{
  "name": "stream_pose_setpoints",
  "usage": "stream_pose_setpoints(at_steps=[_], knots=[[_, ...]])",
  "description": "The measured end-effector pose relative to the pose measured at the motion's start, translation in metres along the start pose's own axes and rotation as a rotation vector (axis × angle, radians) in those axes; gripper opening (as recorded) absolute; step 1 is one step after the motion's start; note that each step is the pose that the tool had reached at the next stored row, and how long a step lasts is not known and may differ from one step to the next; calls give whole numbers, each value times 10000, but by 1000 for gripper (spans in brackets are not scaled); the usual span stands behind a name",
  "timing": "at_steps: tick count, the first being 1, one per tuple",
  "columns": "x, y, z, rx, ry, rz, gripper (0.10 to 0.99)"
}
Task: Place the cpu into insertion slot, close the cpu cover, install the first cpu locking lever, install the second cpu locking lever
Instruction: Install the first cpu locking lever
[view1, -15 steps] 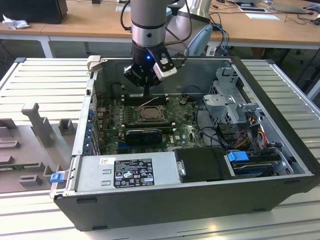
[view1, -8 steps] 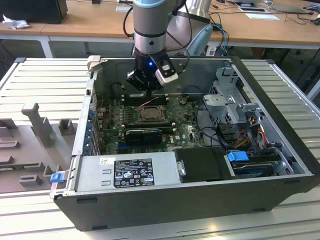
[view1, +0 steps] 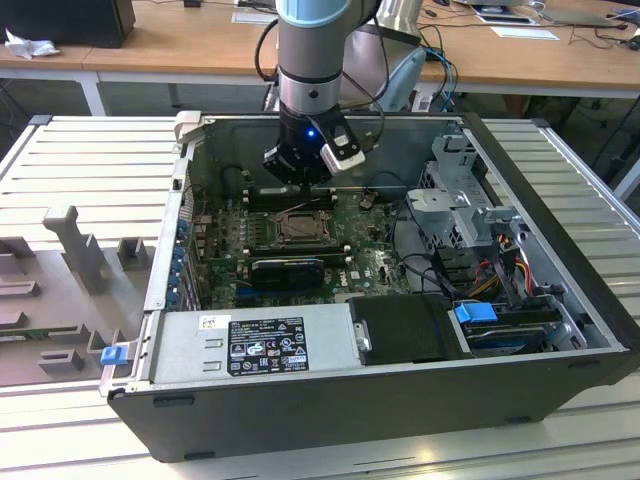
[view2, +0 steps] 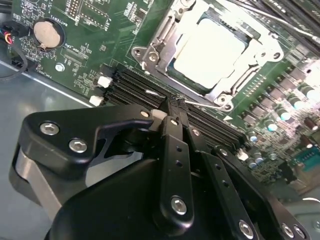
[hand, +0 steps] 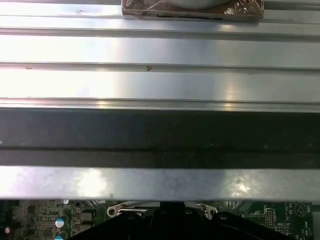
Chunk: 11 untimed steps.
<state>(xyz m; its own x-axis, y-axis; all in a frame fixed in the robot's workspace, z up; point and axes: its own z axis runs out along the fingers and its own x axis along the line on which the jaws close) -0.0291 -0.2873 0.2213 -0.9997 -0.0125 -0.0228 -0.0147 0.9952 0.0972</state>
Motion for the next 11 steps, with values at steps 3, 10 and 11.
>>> stream_pose_setpoints(at_steps=[3,10,11], knots=[[-29,3,50,-3,7,-76,106],[-69,3,155,-5,15,-154,106],[-72,1,174,-2,15,-156,106]])
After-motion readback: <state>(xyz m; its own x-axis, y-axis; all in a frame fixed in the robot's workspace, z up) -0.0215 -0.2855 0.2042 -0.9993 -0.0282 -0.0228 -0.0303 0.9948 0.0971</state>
